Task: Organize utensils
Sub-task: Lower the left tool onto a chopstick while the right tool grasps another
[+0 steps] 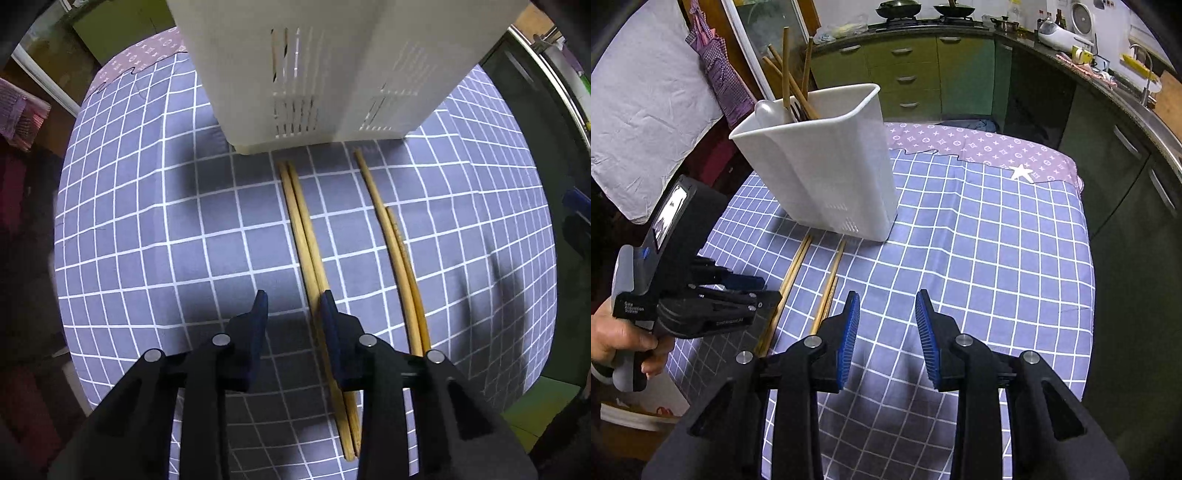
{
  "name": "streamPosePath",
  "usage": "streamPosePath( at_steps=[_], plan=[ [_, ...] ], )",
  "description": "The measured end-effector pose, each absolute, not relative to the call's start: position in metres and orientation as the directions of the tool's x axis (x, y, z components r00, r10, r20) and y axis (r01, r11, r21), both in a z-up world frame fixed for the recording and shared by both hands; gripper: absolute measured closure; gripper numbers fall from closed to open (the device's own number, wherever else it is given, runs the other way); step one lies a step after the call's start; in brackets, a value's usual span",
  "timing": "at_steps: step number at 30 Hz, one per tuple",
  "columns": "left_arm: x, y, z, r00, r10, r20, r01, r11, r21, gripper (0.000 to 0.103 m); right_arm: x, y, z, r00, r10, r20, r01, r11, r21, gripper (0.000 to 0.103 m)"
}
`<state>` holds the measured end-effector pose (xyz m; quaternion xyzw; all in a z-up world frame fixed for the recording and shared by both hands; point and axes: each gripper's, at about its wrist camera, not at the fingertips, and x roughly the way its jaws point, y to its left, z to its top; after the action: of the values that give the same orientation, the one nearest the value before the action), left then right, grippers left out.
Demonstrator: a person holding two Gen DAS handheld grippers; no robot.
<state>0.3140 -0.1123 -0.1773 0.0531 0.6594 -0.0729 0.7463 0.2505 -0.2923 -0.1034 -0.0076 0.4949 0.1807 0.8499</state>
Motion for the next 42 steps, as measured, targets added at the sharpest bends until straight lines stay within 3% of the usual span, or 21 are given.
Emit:
streamPosePath(
  at_steps=[9, 11, 14, 22, 28, 36, 42],
  plan=[
    [0.319, -0.124, -0.187, 0.103, -0.013, -0.995, 0.183, 0.983, 0.006, 0.075, 0.25, -0.289, -0.108, 0.43, 0.298, -0.852, -0.321, 0.933, 0.164, 0.068],
    [0.319, -0.13, -0.186, 0.105, -0.018, -0.994, 0.192, 0.981, 0.003, 0.089, 0.249, -0.285, -0.109, 0.421, 0.293, -0.858, -0.329, 0.931, 0.157, 0.066],
    [0.319, -0.135, -0.186, 0.106, -0.034, -0.994, 0.195, 0.981, -0.013, 0.095, 0.248, -0.283, -0.113, 0.408, 0.282, -0.868, -0.333, 0.932, 0.146, 0.064],
    [0.308, -0.114, -0.175, 0.153, -0.092, -0.984, 0.173, 0.983, -0.065, 0.096, 0.25, -0.279, -0.127, 0.338, 0.295, -0.894, -0.335, 0.925, 0.179, 0.064],
    [0.289, -0.103, -0.135, 0.289, -0.141, -0.947, 0.193, 0.977, -0.087, 0.096, 0.254, -0.256, -0.149, 0.225, 0.309, -0.924, -0.364, 0.906, 0.215, 0.064],
    [0.252, -0.07, -0.09, 0.438, -0.21, -0.874, 0.251, 0.962, -0.105, 0.096, 0.262, -0.222, -0.173, 0.127, 0.28, -0.952, -0.376, 0.901, 0.216, 0.079],
    [0.228, -0.057, -0.075, 0.474, -0.237, -0.848, 0.288, 0.952, -0.105, 0.096, 0.265, -0.209, -0.187, 0.102, 0.242, -0.965, -0.368, 0.91, 0.189, 0.082]
  ],
)
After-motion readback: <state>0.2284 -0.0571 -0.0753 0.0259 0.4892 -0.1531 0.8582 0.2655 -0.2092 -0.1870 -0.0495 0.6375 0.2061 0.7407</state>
